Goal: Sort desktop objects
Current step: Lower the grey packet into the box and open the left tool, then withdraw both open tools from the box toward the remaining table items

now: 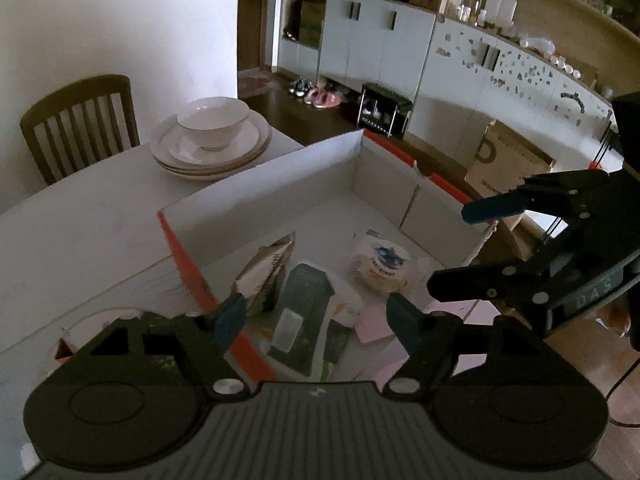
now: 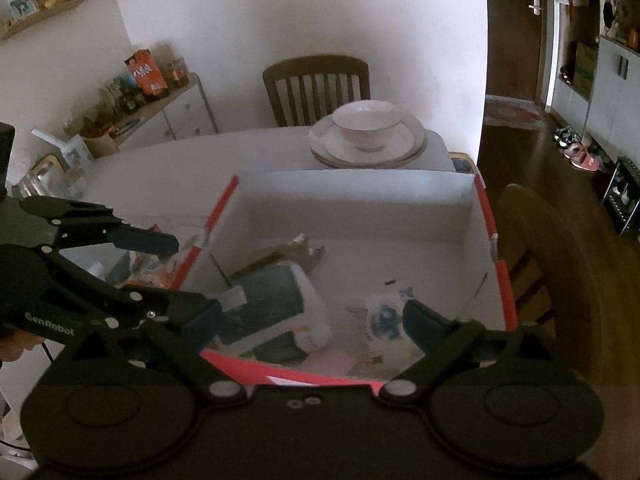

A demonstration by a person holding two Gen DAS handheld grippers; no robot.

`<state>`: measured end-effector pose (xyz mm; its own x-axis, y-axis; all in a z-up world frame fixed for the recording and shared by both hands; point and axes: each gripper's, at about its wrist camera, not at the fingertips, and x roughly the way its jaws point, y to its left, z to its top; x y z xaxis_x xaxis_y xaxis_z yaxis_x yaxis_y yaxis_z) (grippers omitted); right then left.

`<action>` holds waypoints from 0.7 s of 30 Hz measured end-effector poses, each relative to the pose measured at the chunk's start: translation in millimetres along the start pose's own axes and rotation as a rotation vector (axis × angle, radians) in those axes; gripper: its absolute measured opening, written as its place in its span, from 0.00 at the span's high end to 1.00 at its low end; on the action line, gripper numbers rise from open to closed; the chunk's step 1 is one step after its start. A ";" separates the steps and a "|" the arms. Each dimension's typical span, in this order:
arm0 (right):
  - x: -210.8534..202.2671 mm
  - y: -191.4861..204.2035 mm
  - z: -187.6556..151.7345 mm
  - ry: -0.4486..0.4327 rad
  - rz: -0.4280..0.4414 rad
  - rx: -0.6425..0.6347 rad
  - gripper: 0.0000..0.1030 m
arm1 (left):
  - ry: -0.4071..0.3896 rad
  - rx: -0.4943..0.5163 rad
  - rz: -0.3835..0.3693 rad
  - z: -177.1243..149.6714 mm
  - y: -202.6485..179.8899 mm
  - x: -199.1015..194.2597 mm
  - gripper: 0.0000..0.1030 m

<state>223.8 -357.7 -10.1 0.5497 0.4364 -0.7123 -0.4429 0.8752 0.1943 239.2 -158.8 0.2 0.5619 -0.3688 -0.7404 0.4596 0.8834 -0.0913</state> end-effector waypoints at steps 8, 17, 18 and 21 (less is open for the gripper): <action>-5.2 34.2 -6.3 -0.027 -0.005 0.006 0.04 | -0.033 -0.015 0.008 -19.7 23.8 -29.1 0.18; 2.0 80.1 -12.7 -0.060 -0.026 0.012 0.01 | -0.040 -0.071 0.035 -51.5 69.5 -55.7 0.01; 4.2 87.9 -13.8 -0.059 -0.023 0.009 0.01 | -0.039 -0.078 0.043 -55.6 76.5 -58.8 0.01; 9.3 106.6 -16.4 -0.061 -0.022 -0.003 0.01 | -0.047 -0.100 0.067 -66.8 94.4 -68.8 0.01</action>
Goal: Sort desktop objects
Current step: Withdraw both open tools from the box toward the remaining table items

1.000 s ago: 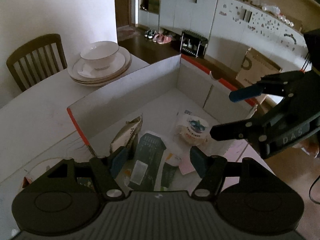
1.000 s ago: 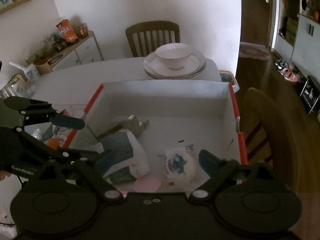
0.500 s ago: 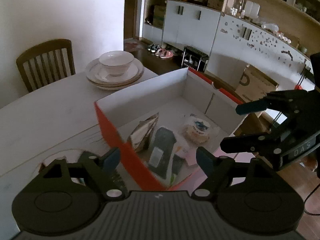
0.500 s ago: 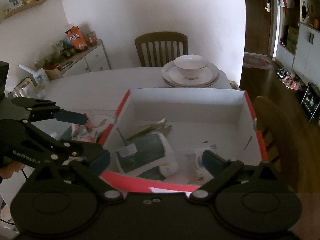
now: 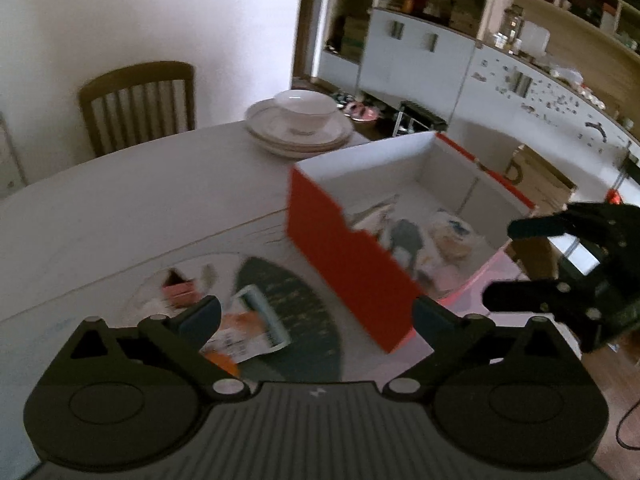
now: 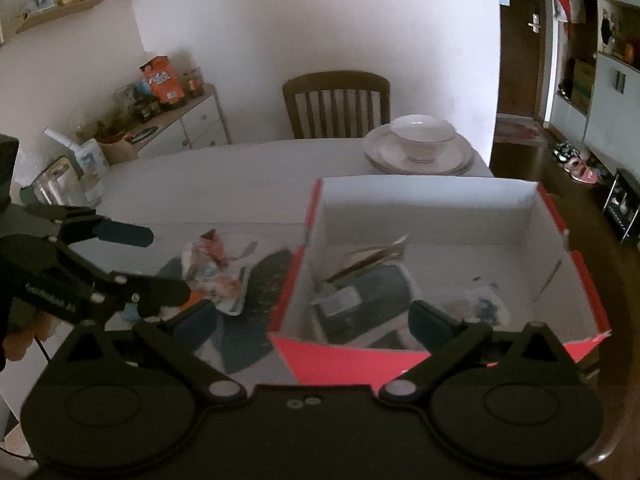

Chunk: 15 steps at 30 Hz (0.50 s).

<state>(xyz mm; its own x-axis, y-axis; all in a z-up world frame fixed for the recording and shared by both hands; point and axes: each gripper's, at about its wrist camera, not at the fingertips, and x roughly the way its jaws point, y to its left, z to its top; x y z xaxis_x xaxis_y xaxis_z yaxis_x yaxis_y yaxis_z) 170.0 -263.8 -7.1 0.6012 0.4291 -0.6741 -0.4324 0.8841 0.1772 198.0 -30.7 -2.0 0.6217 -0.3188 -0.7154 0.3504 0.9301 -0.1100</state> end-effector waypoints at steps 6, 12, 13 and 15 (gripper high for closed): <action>11.9 41.6 -7.2 0.004 0.001 -0.019 0.01 | -0.014 -0.041 0.056 -17.0 39.8 -16.6 0.01; 23.1 71.2 -10.8 0.007 0.000 -0.007 0.01 | -0.024 -0.059 0.085 -32.6 72.9 -30.1 0.01; 25.8 75.6 -11.0 0.011 0.001 -0.003 0.01 | -0.022 -0.069 0.084 -34.6 78.4 -31.9 0.01; 29.8 84.7 -11.9 0.014 0.000 -0.003 0.01 | -0.014 -0.094 0.076 -39.9 90.8 -34.2 0.01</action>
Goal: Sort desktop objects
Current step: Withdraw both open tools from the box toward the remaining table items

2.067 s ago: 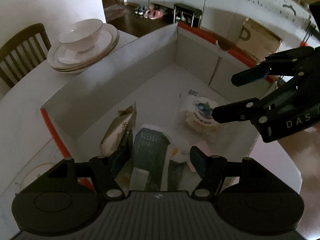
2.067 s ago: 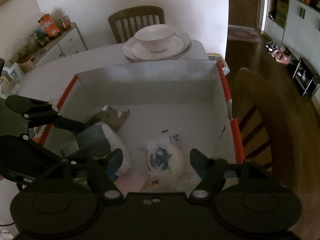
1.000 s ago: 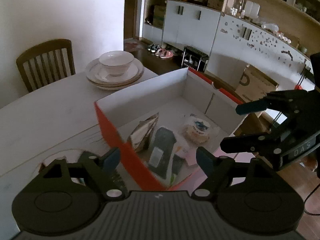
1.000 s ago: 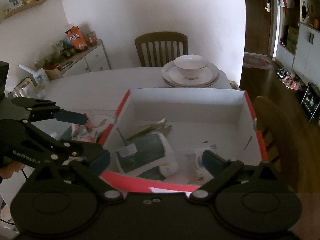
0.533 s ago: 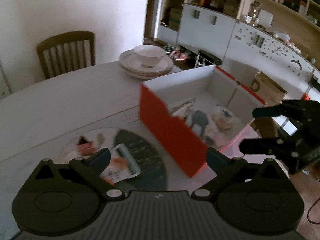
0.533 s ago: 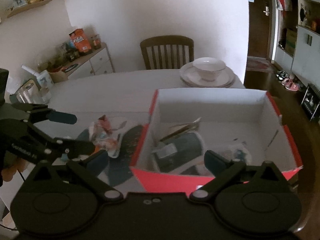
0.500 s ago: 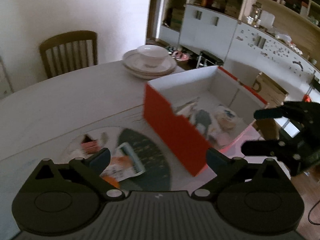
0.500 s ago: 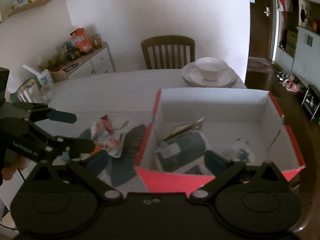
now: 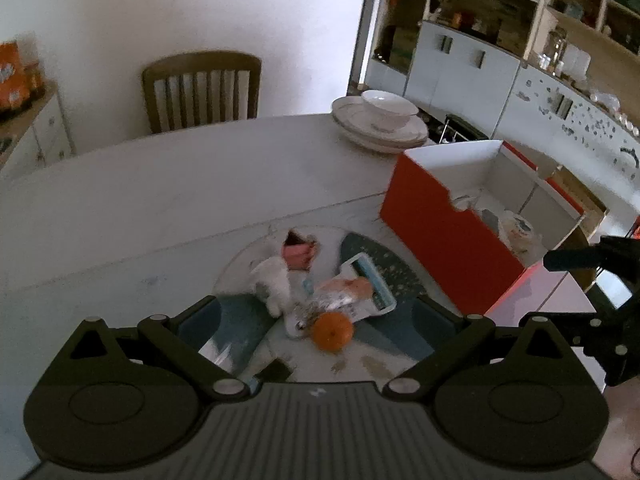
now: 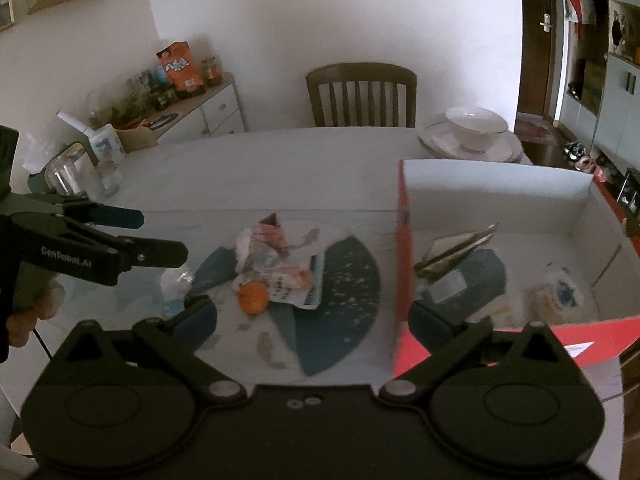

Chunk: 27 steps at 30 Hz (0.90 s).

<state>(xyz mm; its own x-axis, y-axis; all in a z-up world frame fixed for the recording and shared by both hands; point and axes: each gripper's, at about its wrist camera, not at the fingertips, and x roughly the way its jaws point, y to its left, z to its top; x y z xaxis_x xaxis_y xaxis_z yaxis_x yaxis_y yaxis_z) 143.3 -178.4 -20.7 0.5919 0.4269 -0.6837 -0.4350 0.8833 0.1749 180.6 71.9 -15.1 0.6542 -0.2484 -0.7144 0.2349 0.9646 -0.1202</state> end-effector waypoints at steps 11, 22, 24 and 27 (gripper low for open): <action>24.7 39.9 -3.3 0.008 -0.020 -0.004 0.01 | 0.004 -0.022 0.056 -17.9 44.9 -3.5 0.01; 58.2 62.0 -5.8 0.040 -0.045 -0.023 0.01 | 0.059 -0.042 0.099 -31.8 83.2 21.6 0.01; 65.4 64.3 -5.7 0.048 -0.049 -0.029 0.02 | 0.069 -0.049 0.108 -33.9 88.2 28.1 0.01; 78.5 67.4 -5.4 0.056 -0.061 -0.041 0.03 | 0.085 -0.061 0.114 -36.4 95.2 39.6 0.01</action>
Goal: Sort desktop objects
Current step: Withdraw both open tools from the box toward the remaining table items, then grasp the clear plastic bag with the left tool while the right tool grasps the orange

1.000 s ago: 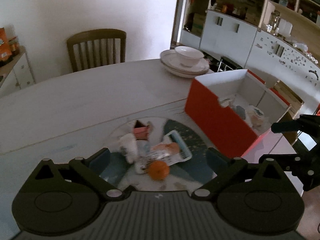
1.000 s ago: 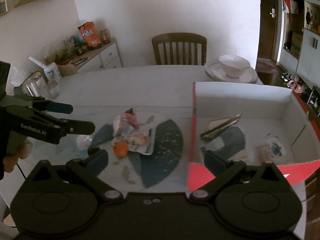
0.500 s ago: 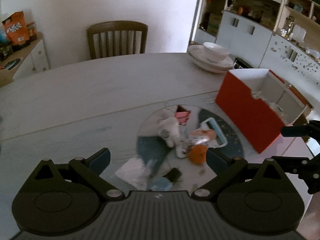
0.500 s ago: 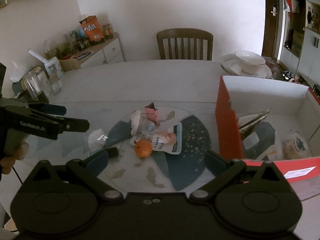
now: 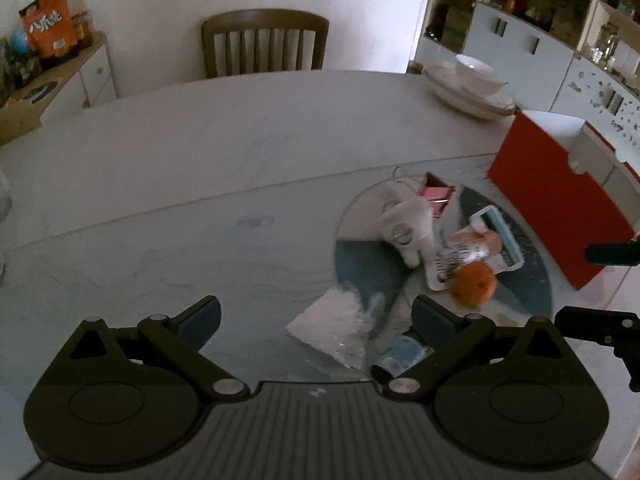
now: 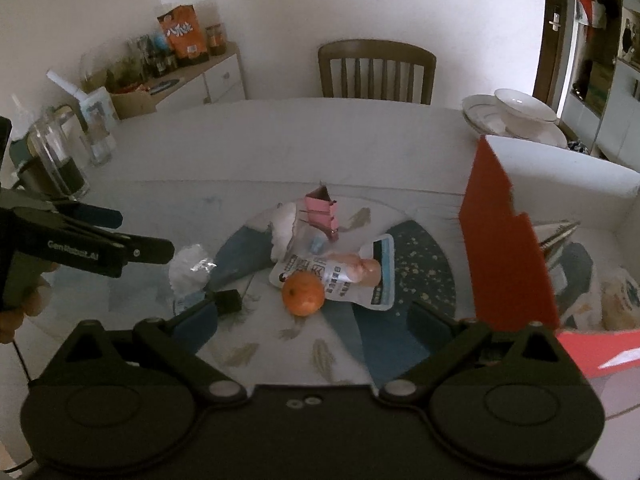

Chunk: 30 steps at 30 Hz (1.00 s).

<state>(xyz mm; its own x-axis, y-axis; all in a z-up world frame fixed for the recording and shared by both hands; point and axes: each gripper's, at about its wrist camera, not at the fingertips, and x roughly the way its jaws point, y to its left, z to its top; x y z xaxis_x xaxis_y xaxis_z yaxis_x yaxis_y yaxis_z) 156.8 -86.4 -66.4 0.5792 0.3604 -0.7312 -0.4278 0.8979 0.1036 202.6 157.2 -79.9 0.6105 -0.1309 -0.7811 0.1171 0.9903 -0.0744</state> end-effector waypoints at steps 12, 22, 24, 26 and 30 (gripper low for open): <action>46.4 4.7 4.5 0.062 -0.008 0.003 0.07 | 0.066 0.012 -0.012 -1.2 2.7 37.3 0.02; 68.4 6.0 5.6 0.100 -0.010 -0.005 0.15 | 0.090 0.007 -0.038 -4.2 5.5 50.6 0.06; 71.9 7.5 5.6 0.106 -0.009 -0.010 0.17 | 0.092 0.003 -0.044 -5.6 5.7 51.1 0.09; 75.4 8.8 5.8 0.112 -0.008 -0.014 0.19 | 0.089 0.008 -0.044 -7.3 4.9 50.9 0.11; 80.8 11.7 6.2 0.117 -0.013 -0.027 0.23 | 0.080 0.032 -0.045 -8.6 2.2 49.5 0.17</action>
<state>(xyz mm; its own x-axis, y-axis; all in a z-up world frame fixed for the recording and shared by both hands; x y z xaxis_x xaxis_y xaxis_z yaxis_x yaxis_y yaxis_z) 202.9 -45.3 -120.1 0.5003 0.3153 -0.8064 -0.4401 0.8947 0.0768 226.4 153.2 -124.1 0.5398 -0.1698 -0.8245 0.1683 0.9814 -0.0920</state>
